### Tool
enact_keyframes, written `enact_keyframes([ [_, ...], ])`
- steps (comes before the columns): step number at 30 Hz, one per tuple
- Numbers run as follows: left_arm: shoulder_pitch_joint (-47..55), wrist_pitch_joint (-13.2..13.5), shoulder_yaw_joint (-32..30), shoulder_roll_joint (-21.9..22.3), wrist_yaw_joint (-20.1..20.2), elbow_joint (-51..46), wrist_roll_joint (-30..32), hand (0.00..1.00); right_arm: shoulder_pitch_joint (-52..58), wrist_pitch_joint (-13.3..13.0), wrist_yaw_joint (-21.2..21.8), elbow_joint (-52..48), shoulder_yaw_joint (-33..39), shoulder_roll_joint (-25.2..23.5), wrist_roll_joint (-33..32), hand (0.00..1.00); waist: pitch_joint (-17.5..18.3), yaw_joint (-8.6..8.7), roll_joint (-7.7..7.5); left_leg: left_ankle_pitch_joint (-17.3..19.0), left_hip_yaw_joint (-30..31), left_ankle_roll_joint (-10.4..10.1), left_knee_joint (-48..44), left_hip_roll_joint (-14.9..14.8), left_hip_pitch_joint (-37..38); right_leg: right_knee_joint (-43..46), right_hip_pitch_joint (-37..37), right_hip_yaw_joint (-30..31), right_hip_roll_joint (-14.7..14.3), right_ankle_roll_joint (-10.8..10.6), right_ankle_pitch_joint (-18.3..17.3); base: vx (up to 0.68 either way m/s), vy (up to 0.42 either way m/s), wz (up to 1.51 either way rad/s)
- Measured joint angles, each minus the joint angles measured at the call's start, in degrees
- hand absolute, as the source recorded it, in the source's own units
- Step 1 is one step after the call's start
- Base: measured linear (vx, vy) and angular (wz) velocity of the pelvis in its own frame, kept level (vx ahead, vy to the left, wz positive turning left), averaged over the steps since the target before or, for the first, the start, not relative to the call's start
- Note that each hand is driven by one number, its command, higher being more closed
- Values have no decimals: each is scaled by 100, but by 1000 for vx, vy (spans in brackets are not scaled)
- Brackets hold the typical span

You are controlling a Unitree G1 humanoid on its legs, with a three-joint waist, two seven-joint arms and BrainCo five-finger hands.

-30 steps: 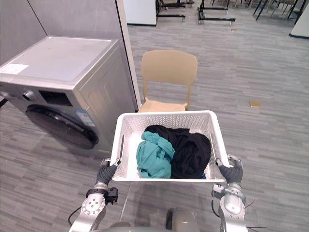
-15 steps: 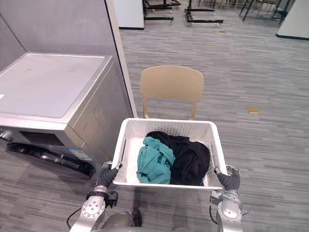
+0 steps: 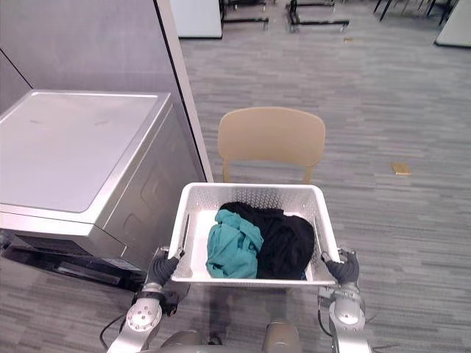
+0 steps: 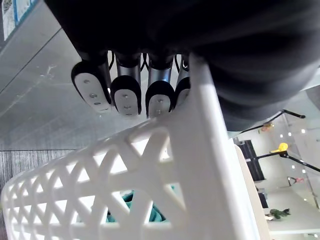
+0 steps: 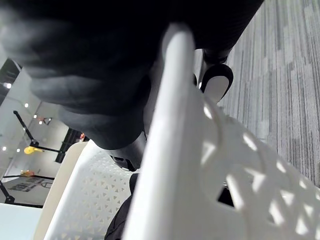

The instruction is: Pick up the laundry basket with both hands and put the clothes into the washing machine.

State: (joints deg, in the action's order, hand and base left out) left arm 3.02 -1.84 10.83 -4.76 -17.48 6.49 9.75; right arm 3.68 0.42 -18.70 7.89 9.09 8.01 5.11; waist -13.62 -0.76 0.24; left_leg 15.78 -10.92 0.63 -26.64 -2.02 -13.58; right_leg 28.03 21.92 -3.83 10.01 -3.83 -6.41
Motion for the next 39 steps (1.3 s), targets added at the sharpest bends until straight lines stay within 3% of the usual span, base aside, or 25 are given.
enact_keyframes([
  [4,-1477,-9,-65,-32,-430,636,-15,100,-1060,2,-489,37,207,59,-61,100,-764,-19,-66,2,-14,4,-378,-15,-1051,-48,824,2,-1,-47,308,-227,42,10],
  [8,-2260,-13,-203,-38,-698,1174,-71,100,-1688,3,-778,251,216,28,-237,100,-896,-29,-34,-28,-63,43,-543,-91,-1765,-266,1382,33,-82,-58,587,-129,35,-8],
  [9,-2574,-23,-276,-50,-771,1308,-73,0,-1924,9,-861,298,225,26,-292,0,-989,-46,-24,-61,-81,94,-600,-136,-1942,-345,1507,52,-114,-58,669,-25,11,-18],
  [16,-3921,-24,-732,6,-1170,1584,-348,0,-2797,-26,-1036,304,337,-38,-741,0,-1368,-15,31,-88,-145,65,-712,-272,-2403,-509,1899,70,-225,-6,801,63,6,-10],
  [23,-3803,1,-897,24,-1194,1597,-521,0,-2785,-139,-1129,301,339,-204,-792,0,-1368,-13,32,-169,-193,-70,-498,-328,-2193,-701,1719,73,-296,77,857,118,-8,-5],
  [26,-3473,118,-930,131,-1276,1537,-521,0,-2361,-165,-1125,27,335,-280,-787,0,-1369,-24,33,-170,-245,-70,-315,-313,-1833,-825,1403,77,-303,76,856,85,29,-5],
  [30,-2787,262,-1061,340,-1262,1046,-523,0,-1811,-388,-1011,-748,290,-328,-774,0,-1368,-42,35,-171,-275,-69,-139,-278,-1543,-821,1207,71,-292,91,839,50,19,0],
  [33,-2151,344,-1114,424,-1237,655,-608,0,-1456,-480,-940,-1127,312,-324,-715,0,-1368,-95,36,-171,-256,-69,-124,-266,-1293,-749,967,45,-273,103,638,25,-27,8],
  [35,-1680,411,-1133,509,-1141,352,-822,0,-1070,-513,-841,-1261,317,-325,-673,0,-1367,-180,38,-170,-224,-70,-57,-253,-1047,-598,800,9,-251,119,476,24,-72,19],
  [39,-633,564,-1151,589,-718,-50,-1394,0,-279,-517,-571,-1398,344,-316,-676,0,-1297,-183,59,-161,-110,-84,229,-192,-496,-359,373,-144,-167,132,156,15,-67,24],
])
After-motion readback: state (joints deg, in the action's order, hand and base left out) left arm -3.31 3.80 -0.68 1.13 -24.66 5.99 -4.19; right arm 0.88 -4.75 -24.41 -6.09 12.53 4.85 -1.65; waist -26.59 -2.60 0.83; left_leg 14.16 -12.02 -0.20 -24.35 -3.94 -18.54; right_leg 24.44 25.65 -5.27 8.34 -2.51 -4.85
